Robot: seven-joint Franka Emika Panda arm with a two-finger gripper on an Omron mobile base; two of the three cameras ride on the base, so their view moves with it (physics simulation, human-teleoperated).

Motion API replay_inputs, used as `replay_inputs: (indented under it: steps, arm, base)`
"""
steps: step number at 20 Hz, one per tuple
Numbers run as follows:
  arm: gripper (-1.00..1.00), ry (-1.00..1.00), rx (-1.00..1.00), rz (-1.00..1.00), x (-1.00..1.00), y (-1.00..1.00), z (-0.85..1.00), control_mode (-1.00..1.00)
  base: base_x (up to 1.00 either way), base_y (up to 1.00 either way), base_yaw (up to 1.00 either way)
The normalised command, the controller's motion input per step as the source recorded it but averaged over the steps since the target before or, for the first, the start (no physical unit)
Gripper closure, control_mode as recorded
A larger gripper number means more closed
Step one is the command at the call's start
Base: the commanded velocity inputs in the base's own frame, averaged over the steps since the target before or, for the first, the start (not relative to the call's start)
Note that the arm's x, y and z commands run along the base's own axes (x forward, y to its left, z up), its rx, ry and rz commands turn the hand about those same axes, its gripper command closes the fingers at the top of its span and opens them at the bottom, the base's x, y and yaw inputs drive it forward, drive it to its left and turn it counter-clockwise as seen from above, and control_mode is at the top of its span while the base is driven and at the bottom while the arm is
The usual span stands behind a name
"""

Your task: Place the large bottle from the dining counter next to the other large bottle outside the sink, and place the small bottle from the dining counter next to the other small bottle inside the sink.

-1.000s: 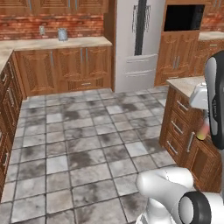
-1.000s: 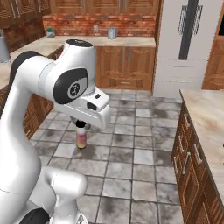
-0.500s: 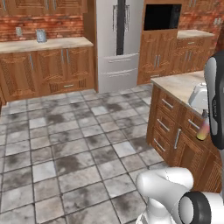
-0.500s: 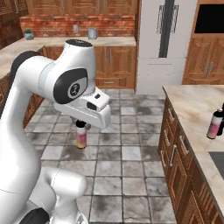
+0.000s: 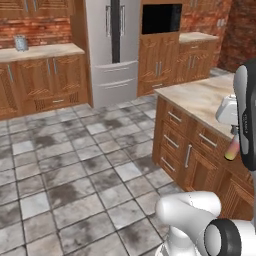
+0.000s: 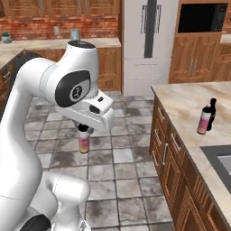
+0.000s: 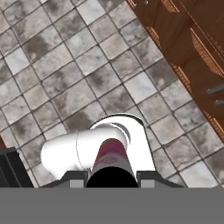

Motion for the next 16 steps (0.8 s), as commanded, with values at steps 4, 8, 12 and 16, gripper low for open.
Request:
replay_inputs:
  steps: [4, 8, 12, 16]
  arm:
    - [1.00, 0.00, 0.00, 0.00, 0.00, 0.00, 0.00, 1.00]
    - [1.00, 0.00, 0.00, 0.00, 0.00, 0.00, 0.00, 1.00]
    - [1.00, 0.00, 0.00, 0.00, 0.00, 0.00, 0.00, 1.00]
    - [1.00, 0.00, 0.00, 0.00, 0.00, 0.00, 0.00, 1.00]
  base:
    - [0.00, 0.00, -0.25]
    - [0.00, 0.00, -0.25]
    - [0.00, 0.00, -0.25]
    - [0.00, 0.00, -0.25]
